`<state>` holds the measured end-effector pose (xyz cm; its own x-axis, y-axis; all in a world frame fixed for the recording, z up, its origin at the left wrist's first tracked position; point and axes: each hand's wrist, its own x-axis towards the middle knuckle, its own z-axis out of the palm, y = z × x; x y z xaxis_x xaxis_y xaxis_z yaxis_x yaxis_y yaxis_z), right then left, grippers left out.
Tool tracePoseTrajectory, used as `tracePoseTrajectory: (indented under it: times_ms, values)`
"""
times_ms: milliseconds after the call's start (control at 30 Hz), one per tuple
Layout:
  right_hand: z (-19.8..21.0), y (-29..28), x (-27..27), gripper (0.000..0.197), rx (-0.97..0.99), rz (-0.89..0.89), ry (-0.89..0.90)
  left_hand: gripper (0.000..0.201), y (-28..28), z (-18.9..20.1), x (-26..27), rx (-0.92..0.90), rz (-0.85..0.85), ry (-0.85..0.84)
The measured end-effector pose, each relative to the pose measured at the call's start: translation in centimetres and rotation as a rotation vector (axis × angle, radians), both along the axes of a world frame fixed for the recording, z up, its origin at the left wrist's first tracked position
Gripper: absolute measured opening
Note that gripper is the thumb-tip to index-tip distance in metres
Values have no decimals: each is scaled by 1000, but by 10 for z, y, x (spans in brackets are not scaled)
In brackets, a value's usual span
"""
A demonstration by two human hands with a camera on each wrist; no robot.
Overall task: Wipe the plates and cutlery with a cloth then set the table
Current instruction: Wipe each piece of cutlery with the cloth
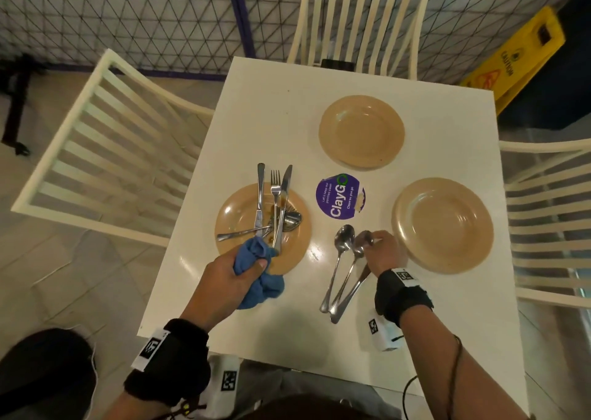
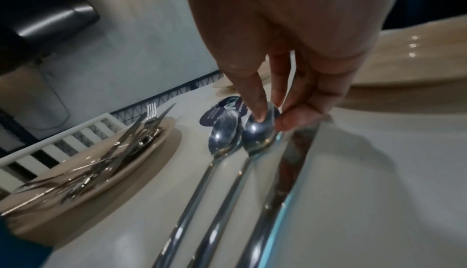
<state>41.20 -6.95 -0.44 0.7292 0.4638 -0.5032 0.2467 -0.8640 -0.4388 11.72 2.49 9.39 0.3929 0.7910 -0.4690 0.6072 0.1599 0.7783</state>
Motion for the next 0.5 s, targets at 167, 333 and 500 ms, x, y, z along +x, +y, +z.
tracePoseTrajectory:
  times_ms: [167, 333, 500]
  values:
    - [28, 28, -34, 24, 107, 146, -102, 18, 13, -3, -15, -8, 26, -8]
    - [26, 83, -102, 24, 26, 349, 41, 10, 25, -4, -33, -1, 48, -24]
    - [7, 115, -138, 33, -155, 378, 51, 14, 31, -1, -54, 22, 62, -39]
